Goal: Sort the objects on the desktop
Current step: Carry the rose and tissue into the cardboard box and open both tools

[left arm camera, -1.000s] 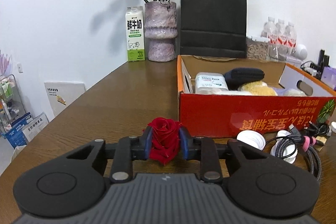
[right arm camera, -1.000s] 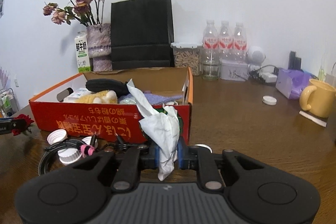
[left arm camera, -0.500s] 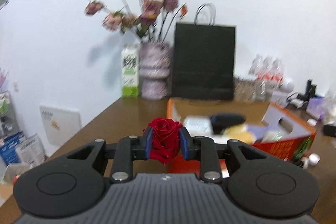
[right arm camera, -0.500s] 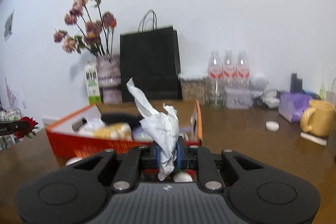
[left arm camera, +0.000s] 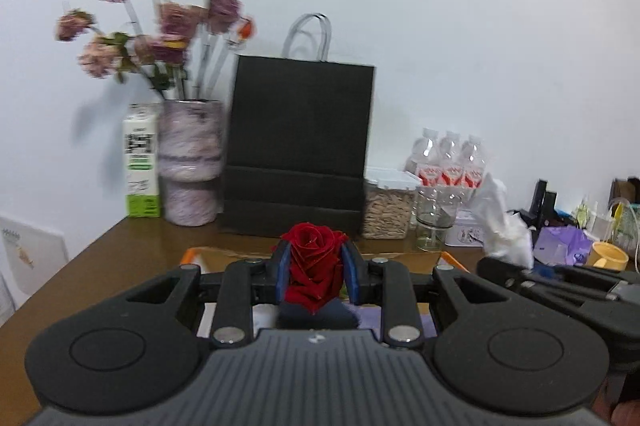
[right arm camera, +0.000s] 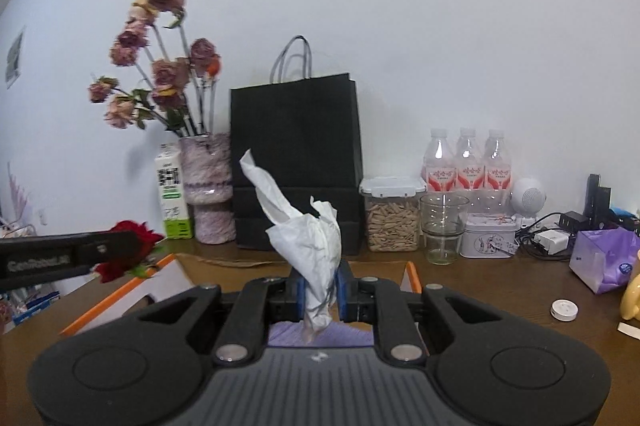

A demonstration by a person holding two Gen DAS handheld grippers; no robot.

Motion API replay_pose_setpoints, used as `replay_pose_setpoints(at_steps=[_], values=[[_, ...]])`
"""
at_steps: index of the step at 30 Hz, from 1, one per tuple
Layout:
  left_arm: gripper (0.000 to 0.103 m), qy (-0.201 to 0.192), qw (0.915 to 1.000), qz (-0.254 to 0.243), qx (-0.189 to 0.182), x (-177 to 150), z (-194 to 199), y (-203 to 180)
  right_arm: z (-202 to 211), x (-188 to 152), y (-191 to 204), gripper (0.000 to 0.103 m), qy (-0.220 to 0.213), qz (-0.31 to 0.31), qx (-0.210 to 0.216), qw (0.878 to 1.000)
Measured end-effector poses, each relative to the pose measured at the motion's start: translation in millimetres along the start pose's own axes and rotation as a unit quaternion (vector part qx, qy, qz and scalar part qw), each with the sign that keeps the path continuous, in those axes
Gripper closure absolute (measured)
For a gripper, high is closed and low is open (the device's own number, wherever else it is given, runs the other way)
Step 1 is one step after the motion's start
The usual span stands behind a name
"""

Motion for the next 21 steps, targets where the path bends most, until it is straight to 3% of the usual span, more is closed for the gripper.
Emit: replay_pose_setpoints(at_steps=[8, 15, 21], values=[[0.075, 0.051, 0.9978, -0.043, 0.003, -26, -50, -32, -39, -23, -28, 0.089, 0.051, -0.014, -0.015, 0.998], [0.075, 0.049, 0.9974, -0.052, 0.014, -31, -48, -33, -44, -34, -28, 0.089, 0.075, -0.017, -0.027, 0.997], [0.074, 0.041, 0.9976, -0.055, 0.011, -32, -47, -37, -38, -35, -24, 0.089, 0.065, -0.008, -0.030, 0.997]])
Point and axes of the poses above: each gripper's, at about its wrist camera, not at the fingertips, and z roughly against the way its jaws point, y to its left, x to its top, the point moved 1 cm from there along -z, roughly the way its jaws point, and after that the axes turned 13 degrees about -z, right-handed, at the moved point
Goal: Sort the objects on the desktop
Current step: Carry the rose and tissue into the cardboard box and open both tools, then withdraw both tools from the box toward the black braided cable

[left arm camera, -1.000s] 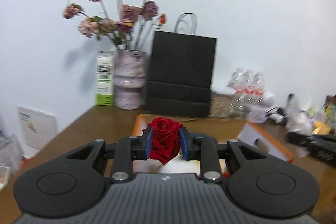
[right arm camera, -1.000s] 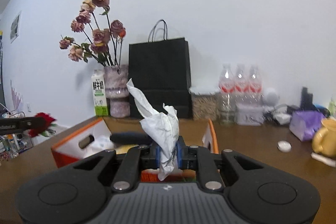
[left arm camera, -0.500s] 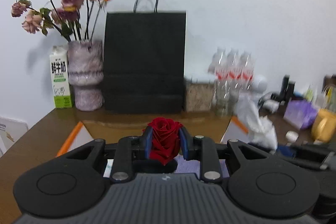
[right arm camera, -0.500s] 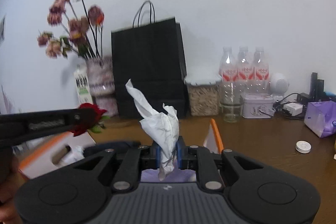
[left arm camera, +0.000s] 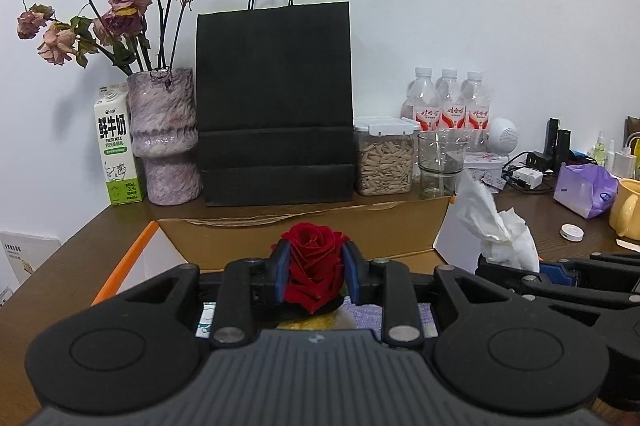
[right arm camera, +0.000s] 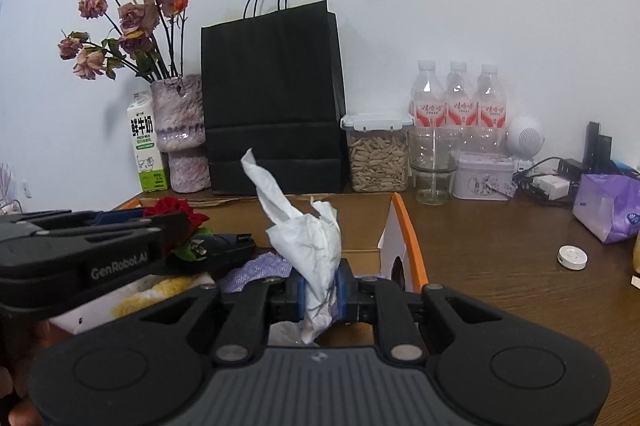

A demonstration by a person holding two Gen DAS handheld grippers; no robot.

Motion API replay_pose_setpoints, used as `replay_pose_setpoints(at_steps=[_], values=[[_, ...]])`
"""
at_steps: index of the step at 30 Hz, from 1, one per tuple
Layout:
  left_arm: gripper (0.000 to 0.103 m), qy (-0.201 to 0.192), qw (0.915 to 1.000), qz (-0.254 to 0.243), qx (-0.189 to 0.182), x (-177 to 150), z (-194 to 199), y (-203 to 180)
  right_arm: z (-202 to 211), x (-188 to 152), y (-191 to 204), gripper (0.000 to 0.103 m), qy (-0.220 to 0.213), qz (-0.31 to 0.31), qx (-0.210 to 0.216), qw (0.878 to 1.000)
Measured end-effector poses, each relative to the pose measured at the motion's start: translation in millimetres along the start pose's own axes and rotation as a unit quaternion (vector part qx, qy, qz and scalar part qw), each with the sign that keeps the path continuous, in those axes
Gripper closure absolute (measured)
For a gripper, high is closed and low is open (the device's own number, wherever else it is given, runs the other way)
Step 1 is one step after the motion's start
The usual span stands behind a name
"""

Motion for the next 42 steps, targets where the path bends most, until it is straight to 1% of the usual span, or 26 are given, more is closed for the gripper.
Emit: replay_pose_setpoints(at_steps=[2, 3, 4, 5, 6, 7, 8, 9, 10, 11, 12, 13, 14, 16, 18, 22, 27, 42], values=[[0.073, 0.000, 1.0000, -0.002, 0.000, 1, -1, -2, 0, 1, 0, 0.089, 0.000, 0.000, 0.001, 1.000], [0.067, 0.000, 1.0000, -0.002, -0.001, 1, -1, -2, -1, 1, 0, 0.089, 0.001, 0.000, 0.001, 1.000], [0.053, 0.002, 1.0000, -0.003, 0.001, 0, -2, -3, -1, 0, 0, 0.088, 0.001, -0.001, 0.002, 1.000], [0.045, 0.004, 1.0000, -0.004, 0.005, 1, -2, -2, -1, 0, 0, 0.084, 0.003, -0.001, 0.004, 1.000], [0.032, 0.004, 0.9999, -0.005, 0.009, 0, -1, -2, -1, 0, 0, 0.083, 0.004, -0.002, 0.003, 1.000], [0.025, 0.000, 0.9999, -0.006, 0.014, 0, 1, -2, 0, 0, 0, 0.079, 0.004, -0.003, 0.002, 1.000], [0.023, -0.008, 0.9997, -0.007, 0.021, -1, 5, -1, 2, 1, -1, 0.071, 0.002, -0.003, 0.004, 1.000], [0.015, -0.012, 0.9993, -0.008, 0.035, -1, 9, -1, 4, 1, -2, 0.067, 0.000, -0.004, 0.005, 1.000], [0.004, -0.013, 0.9986, -0.007, 0.051, -1, 11, 1, 6, 3, -3, 0.057, -0.005, -0.007, 0.002, 1.000], [0.000, -0.014, 0.9975, -0.004, 0.069, -2, 14, 4, 8, 4, -4, 0.046, -0.008, -0.010, -0.002, 1.000], [0.000, -0.018, 0.9970, 0.002, 0.076, -3, 17, 8, 11, 5, -6, 0.038, -0.013, -0.015, -0.005, 1.000], [0.000, -0.020, 0.9972, 0.009, 0.072, -4, 20, 12, 12, 7, -8, 0.017, -0.015, -0.022, -0.006, 1.000], [0.000, -0.020, 0.9974, 0.015, 0.068, -4, 22, 14, 14, 8, -10, 0.000, -0.015, -0.028, -0.001, 0.999], [0.000, -0.025, 0.9972, 0.022, 0.067, -5, 29, 18, 19, 10, -12, 0.000, -0.021, -0.038, 0.016, 0.999], [0.000, -0.033, 0.9964, 0.025, 0.074, -5, 34, 20, 23, 12, -10, 0.000, -0.026, -0.036, 0.021, 0.999], [0.000, -0.042, 0.9955, 0.033, 0.078, -6, 39, 23, 32, 12, -5, 0.000, -0.037, -0.026, 0.022, 0.999], [0.000, -0.044, 0.9952, 0.034, 0.080, -9, 43, 22, 35, 10, -2, 0.000, -0.038, -0.019, 0.016, 0.999], [0.000, -0.025, 0.9955, 0.036, 0.083, -14, 35, 21, 35, 9, 0, 0.000, -0.039, -0.009, 0.014, 0.999]])
Point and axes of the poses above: each gripper's, at about its wrist camera, not at the fingertips, and z roughly against the way its jaws point, y to its left, x to its top, the point moved 1 cm from there along -z, roughly the way its jaws point, and after that the axes turned 13 degrees about -z, right-handed, at the moved point
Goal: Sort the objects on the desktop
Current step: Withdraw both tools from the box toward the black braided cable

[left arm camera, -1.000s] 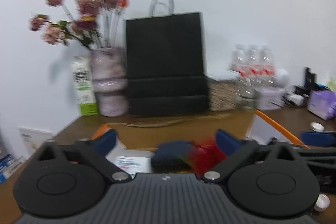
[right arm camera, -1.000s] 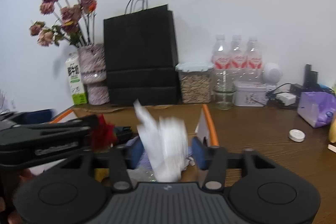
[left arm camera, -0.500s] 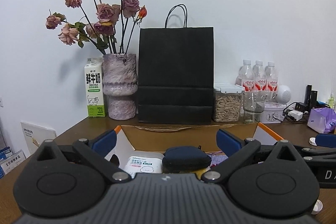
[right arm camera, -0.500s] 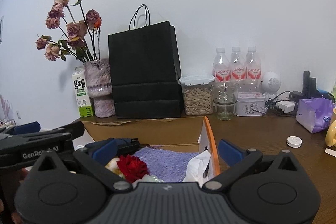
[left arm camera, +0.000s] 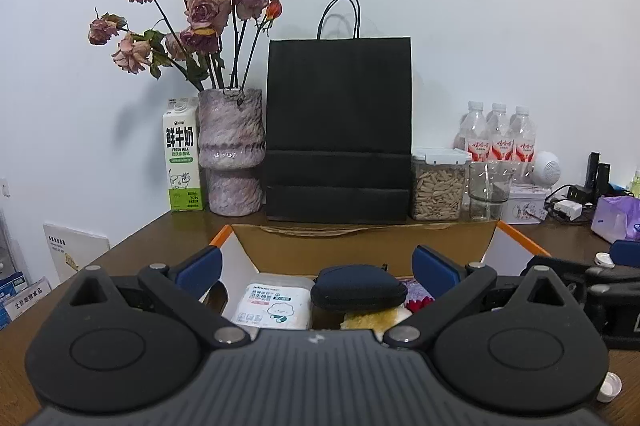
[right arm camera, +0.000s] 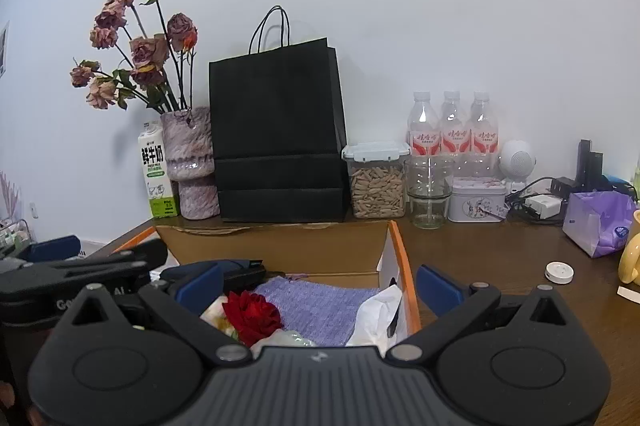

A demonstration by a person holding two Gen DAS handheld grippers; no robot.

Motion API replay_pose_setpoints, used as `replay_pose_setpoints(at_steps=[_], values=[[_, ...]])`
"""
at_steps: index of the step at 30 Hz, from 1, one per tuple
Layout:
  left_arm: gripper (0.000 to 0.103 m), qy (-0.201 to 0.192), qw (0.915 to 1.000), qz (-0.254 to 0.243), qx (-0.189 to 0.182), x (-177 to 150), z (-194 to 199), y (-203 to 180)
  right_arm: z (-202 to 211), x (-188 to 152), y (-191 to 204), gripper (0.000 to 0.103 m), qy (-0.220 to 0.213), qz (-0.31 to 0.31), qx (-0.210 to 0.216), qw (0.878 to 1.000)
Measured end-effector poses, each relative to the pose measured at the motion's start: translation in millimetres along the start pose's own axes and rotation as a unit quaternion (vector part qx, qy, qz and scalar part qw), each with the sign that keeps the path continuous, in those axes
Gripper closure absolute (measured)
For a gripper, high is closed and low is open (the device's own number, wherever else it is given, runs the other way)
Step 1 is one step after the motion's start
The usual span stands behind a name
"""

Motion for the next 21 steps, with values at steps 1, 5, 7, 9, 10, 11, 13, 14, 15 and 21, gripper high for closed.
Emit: replay_pose_setpoints(at_steps=[1, 5, 7, 9, 10, 11, 13, 14, 15, 21], values=[[0.000, -0.001, 1.0000, 0.001, 0.001, 0, 0, 0, 0, 0, 0, 0.000, -0.001, 0.000, -0.001, 1.000], [0.000, -0.002, 1.0000, 0.002, 0.007, -1, 1, 3, -2, -1, -3, 0.000, 0.000, -0.001, -0.006, 1.000], [0.000, -0.003, 0.9999, 0.004, 0.010, -2, 2, 6, -4, -3, -4, 0.000, 0.002, 0.001, -0.007, 1.000], [0.000, -0.004, 0.9999, 0.002, 0.012, -3, 4, 7, -4, -5, -4, 0.000, 0.001, 0.007, -0.008, 1.000], [0.000, -0.004, 0.9999, -0.001, 0.013, -3, 5, 7, -4, -6, -3, 0.000, 0.000, 0.011, -0.007, 1.000], [0.000, -0.004, 0.9999, -0.003, 0.014, -3, 7, 8, -3, -6, -2, 0.000, -0.001, 0.014, -0.006, 1.000], [0.000, -0.004, 0.9999, -0.005, 0.013, -4, 10, 9, 1, -6, -3, 0.000, -0.006, 0.016, -0.002, 1.000], [0.000, -0.003, 0.9999, -0.004, 0.012, -5, 12, 10, 4, -6, -3, 0.000, -0.009, 0.015, -0.001, 1.000], [0.000, -0.003, 0.9999, -0.003, 0.011, -5, 14, 11, 6, -5, -4, 0.000, -0.011, 0.014, -0.002, 1.000], [0.000, 0.009, 0.9999, 0.009, -0.002, -7, 30, 19, 29, -4, -13, 0.000, 0.000, 0.005, 0.007, 1.000]])
Point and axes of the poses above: each gripper's, at about its wrist camera, not at the fingertips, and z roughly against the way its jaws point, y to its left, x to its top, the point moved 1 cm from there along -z, roughly the way its jaws point, and after that the axes turned 13 degrees about -z, right-handed, at the moved point
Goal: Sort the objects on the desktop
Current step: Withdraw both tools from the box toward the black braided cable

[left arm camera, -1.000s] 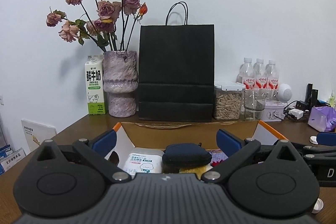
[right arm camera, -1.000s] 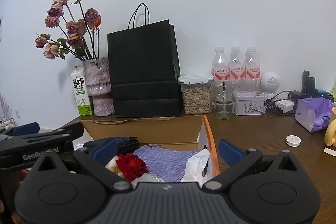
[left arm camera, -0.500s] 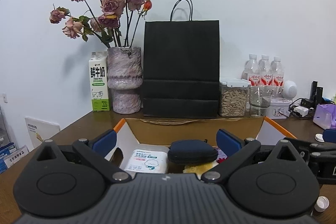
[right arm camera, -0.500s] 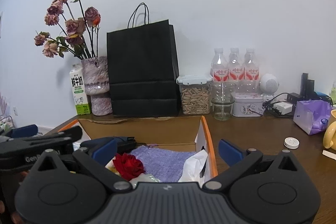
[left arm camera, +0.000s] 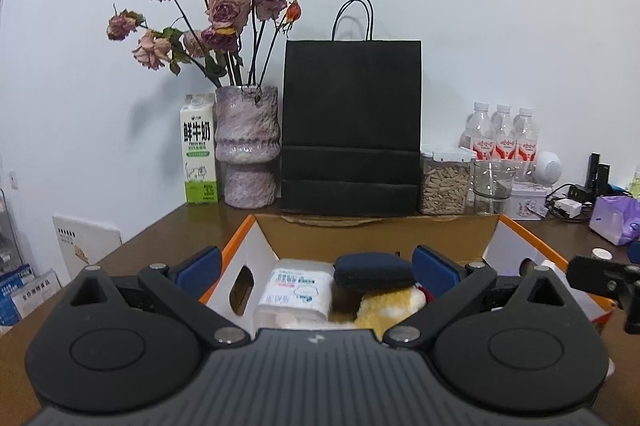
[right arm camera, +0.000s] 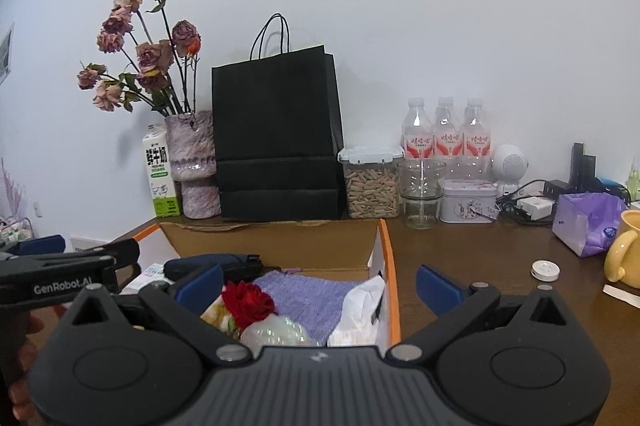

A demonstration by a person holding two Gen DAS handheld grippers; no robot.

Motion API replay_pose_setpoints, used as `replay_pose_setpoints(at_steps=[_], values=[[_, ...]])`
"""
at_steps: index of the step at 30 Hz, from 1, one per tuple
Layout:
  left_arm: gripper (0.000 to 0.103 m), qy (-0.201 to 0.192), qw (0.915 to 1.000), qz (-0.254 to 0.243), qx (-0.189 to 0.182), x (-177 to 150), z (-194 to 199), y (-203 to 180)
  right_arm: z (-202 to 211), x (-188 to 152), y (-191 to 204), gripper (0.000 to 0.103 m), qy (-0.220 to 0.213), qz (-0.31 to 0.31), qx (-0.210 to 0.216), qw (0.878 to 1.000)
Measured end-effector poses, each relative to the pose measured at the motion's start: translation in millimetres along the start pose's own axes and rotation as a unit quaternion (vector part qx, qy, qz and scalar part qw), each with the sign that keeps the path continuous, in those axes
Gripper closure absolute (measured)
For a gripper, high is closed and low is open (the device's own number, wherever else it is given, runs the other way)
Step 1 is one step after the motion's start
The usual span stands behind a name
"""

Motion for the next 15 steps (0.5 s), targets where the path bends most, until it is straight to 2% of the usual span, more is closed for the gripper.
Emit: replay_pose_setpoints(at_steps=[4, 15], values=[[0.000, 0.005, 0.9999, 0.004, -0.013, -2, 11, 5, 17, -2, -10, 0.000, 0.027, 0.003, 0.009, 1.000], [0.000, 0.053, 0.9978, -0.002, -0.040, -27, 35, 2, 44, -27, -49, 0.000, 0.101, 0.013, -0.025, 0.995]])
Point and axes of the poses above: each gripper's, at about its wrist camera, not at the fingertips, and z roughly against the way its jaws point, y to its left, x to its top, the point moved 1 cm from there along -z, roughly the way its jaws point, and after that the axes turned 13 degrees about -z, right-handed, at the moved point
